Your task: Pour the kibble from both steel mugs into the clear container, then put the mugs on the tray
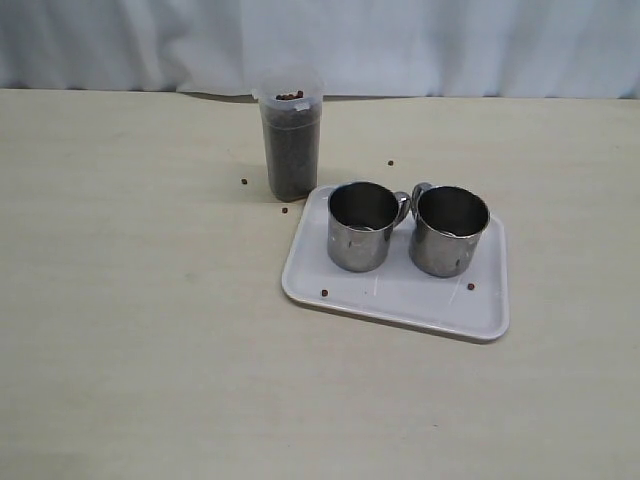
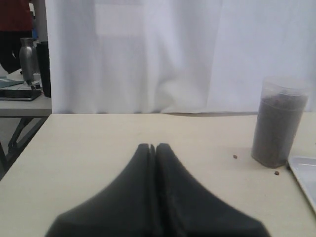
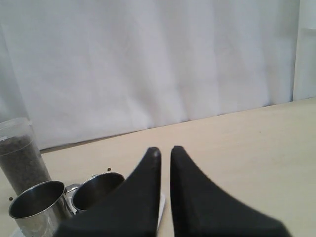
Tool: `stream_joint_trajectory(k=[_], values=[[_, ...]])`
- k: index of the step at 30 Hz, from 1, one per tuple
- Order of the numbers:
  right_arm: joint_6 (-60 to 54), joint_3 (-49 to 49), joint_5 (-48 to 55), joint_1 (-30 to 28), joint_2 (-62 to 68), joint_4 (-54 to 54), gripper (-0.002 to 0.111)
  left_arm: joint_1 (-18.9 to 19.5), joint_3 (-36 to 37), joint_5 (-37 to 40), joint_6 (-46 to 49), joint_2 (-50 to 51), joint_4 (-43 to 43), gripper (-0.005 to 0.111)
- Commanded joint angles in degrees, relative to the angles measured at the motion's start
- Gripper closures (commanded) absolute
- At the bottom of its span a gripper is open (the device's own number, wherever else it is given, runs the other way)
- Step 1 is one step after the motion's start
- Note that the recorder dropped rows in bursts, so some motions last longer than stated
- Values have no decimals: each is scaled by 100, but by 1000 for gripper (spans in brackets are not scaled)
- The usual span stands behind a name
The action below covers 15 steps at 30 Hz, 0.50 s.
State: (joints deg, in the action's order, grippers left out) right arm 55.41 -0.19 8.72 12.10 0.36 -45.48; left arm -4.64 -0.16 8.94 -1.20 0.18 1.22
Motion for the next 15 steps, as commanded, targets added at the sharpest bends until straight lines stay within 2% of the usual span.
stream_joint_trajectory(k=[1,3,5,8,15], values=[[-44,19,35,7,5,13,103,-11,16,-73,-20,-18,-29,107],[-44,19,35,7,5,13,103,-11,16,-73,-20,-18,-29,107],[-30,19,66,390,291,13,103,-11,16,-73,-20,-18,-29,107],[-30,19,59,651,325,13,103,-11,16,-73,-20,-18,-29,107],[-30,19,59,806,325,13,103,-11,16,-73,-20,-18,-29,107]])
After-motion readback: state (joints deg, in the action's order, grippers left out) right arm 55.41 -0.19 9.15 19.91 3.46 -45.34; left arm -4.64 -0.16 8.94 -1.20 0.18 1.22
